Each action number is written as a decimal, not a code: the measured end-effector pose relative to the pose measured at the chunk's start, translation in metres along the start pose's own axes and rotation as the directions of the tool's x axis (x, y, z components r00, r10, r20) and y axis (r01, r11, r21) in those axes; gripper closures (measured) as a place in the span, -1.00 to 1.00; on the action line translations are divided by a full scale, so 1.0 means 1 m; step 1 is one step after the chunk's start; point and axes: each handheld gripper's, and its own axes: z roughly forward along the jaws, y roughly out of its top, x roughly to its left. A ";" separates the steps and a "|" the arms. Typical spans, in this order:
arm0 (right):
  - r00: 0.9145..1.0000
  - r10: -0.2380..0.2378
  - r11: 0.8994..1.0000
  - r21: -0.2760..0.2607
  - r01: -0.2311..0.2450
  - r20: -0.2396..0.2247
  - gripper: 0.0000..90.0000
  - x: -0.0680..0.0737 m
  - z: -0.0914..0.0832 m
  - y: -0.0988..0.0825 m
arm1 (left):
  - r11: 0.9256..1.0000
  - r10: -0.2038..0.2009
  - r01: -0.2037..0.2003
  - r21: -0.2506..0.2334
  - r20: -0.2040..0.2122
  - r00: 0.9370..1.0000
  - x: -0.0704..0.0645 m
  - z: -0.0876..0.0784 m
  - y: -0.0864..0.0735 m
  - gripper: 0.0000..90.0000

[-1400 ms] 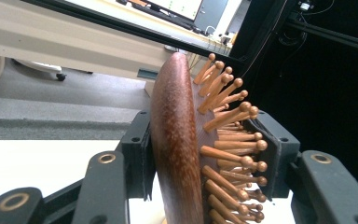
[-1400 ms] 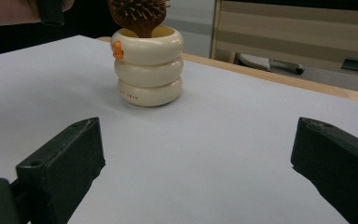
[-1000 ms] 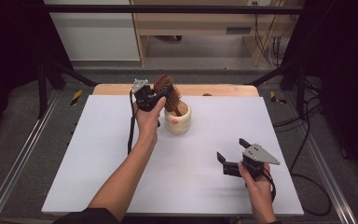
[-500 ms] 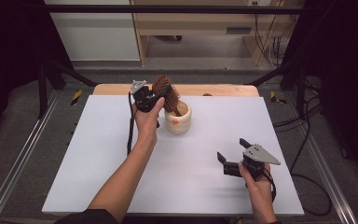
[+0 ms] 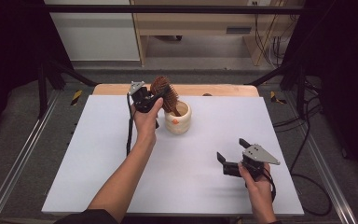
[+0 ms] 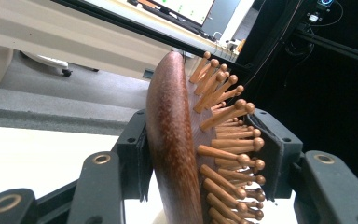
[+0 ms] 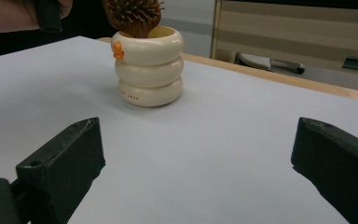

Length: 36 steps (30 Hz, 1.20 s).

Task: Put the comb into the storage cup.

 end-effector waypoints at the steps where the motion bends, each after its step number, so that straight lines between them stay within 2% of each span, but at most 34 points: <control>1: 1.000 0.000 1.000 0.001 0.000 -0.001 -0.94 0.000 0.000 0.000 | 1.000 0.002 -0.002 0.000 0.000 1.000 0.000 0.000 0.000 0.01; 17: 1.000 -0.001 1.000 0.005 0.001 -0.006 -0.94 0.000 0.000 0.000 | 1.000 0.027 -0.027 0.002 -0.011 1.000 0.000 0.000 -0.001 -0.04; 36: 1.000 0.003 1.000 0.012 -0.003 -0.013 -0.94 0.001 0.001 -0.001 | 0.999 0.037 -0.037 -0.002 -0.017 0.999 0.000 0.000 -0.002 -0.11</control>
